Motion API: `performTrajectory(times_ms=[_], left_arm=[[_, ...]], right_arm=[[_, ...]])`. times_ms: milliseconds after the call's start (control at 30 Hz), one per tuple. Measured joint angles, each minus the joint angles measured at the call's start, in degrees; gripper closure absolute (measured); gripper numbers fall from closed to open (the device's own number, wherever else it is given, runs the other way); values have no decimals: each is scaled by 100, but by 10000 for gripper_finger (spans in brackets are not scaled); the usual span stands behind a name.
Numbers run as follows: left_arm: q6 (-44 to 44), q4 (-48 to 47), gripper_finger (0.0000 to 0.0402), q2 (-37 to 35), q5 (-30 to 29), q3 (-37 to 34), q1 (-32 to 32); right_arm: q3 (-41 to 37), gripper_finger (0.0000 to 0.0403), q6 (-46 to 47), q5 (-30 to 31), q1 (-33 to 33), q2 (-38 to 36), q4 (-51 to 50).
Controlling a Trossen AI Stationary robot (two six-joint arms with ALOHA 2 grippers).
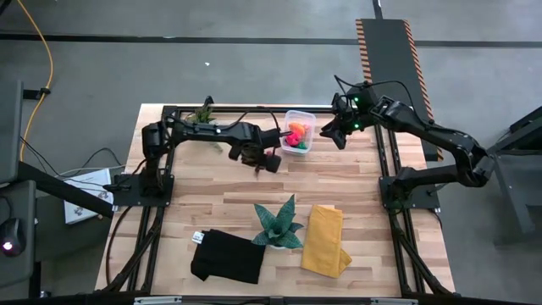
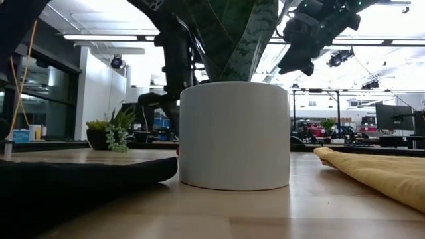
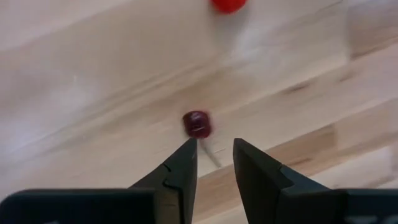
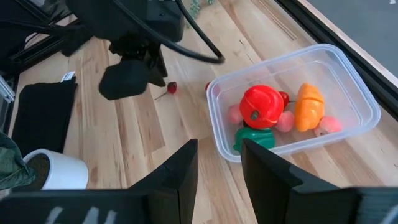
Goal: Pick and placing Produce into tupperware
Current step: Put the red cherry into the transparent container
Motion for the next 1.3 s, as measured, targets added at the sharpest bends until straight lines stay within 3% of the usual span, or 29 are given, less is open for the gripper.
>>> performTrajectory(times_ms=[800,1133,1300], left_arm=[[-106,46,301,118,-22,-6,2],[-298,46,208,117,-190,-6,4],[-318,44,197,118,-193,-6,4]], right_arm=[[0,290,-287,-451,-297,0,-87],[0,290,-329,-545,-297,0,-140],[0,290,-329,-550,-297,0,-140]])
